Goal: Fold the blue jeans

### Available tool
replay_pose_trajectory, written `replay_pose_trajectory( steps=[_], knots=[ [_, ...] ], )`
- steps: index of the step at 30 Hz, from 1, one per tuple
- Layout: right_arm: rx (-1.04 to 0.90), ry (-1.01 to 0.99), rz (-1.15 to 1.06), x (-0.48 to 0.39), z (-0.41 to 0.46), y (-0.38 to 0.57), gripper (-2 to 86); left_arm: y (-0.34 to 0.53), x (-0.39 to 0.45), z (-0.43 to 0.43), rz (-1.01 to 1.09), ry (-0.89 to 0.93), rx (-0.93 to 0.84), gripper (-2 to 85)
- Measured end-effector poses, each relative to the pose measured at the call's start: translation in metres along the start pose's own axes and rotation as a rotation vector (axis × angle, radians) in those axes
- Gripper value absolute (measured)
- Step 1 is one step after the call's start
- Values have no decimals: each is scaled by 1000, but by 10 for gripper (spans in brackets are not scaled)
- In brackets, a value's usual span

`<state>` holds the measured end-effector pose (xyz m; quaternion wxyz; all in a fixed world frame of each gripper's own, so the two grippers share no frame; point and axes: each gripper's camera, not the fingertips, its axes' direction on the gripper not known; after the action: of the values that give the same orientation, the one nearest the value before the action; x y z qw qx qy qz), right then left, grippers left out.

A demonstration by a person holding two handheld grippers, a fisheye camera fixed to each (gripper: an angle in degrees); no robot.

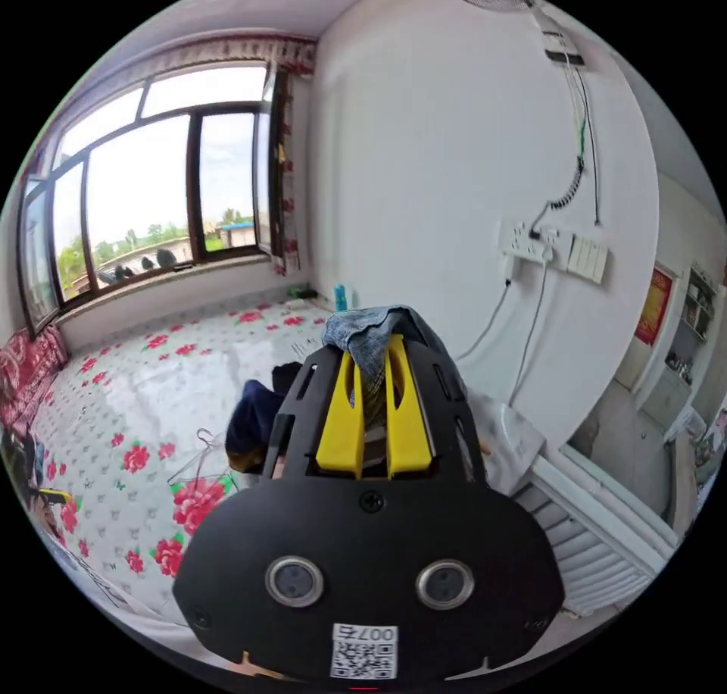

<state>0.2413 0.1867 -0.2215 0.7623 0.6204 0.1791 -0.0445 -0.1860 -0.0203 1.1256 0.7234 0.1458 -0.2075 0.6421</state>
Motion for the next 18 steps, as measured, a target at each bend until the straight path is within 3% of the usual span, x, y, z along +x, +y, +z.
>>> replay_pose_trajectory(
  steps=[7, 9, 13, 18],
  knots=[
    [426, -296, -348, -229, -263, -67, 77, 49, 11, -87, 184, 1, 159, -9],
    [466, -426, -411, -285, -314, -73, 77, 63, 14, -114, 238, -5, 209, -9],
    [404, -822, -554, -429, -373, -66, 79, 97, 11, -178, 299, -11, 314, -6],
    [128, -1169, -658, -630, -335, 2, 80, 152, -24, -239, 216, -40, 417, 13]
  ],
)
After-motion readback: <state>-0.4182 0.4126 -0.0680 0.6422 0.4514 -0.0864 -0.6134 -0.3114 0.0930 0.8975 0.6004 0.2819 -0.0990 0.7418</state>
